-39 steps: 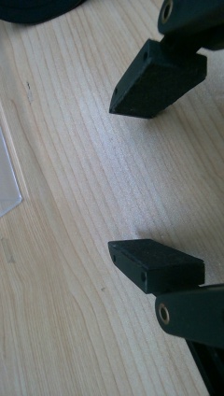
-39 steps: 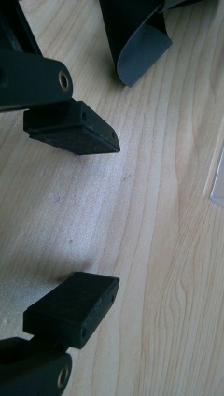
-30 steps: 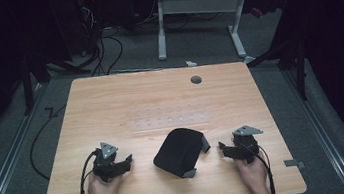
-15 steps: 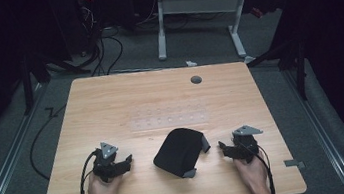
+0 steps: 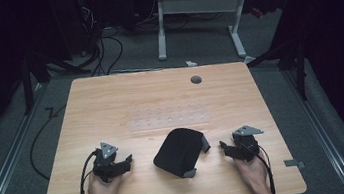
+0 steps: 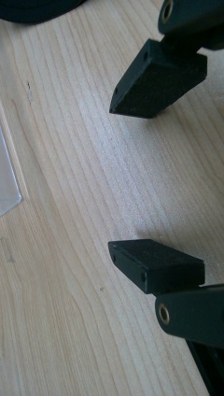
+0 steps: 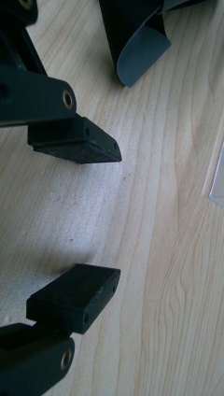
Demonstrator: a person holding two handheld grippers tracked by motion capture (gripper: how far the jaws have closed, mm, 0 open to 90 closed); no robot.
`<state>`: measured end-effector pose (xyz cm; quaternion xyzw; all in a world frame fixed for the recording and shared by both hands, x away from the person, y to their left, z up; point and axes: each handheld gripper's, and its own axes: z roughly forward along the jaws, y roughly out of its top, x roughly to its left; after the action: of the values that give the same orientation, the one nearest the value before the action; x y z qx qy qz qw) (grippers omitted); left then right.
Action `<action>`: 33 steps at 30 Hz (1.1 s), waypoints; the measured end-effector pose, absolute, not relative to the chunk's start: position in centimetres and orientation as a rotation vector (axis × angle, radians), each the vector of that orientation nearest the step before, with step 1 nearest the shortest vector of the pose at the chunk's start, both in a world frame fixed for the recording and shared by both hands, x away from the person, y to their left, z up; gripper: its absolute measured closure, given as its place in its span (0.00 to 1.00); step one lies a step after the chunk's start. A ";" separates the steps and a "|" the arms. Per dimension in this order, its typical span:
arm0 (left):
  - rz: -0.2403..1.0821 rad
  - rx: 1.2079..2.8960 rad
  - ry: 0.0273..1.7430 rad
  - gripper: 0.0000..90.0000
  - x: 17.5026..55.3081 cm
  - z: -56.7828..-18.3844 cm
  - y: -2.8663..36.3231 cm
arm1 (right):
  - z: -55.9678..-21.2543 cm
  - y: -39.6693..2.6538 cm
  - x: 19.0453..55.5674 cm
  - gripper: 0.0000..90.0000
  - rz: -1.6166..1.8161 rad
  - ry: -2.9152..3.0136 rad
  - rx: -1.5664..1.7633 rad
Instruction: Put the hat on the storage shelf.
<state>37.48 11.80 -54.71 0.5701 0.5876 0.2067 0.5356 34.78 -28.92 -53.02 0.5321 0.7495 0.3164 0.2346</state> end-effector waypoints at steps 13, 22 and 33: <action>0.493 1.357 1.400 0.32 37.5 -54.7 11.8 | -52.3 -29.3 33.6 0.52 1.016 2.080 1.487; 0.493 1.357 1.400 0.32 37.5 -54.7 11.8 | -51.3 -27.7 31.2 0.46 1.037 2.138 1.358; 0.493 1.356 1.400 0.32 37.5 -54.7 11.8 | -50.8 -25.8 31.6 0.40 1.140 2.217 1.289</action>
<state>37.48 11.79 -54.71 0.5695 0.5880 0.2070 0.5358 31.58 -25.80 -50.75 0.4528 0.7789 0.4006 0.1668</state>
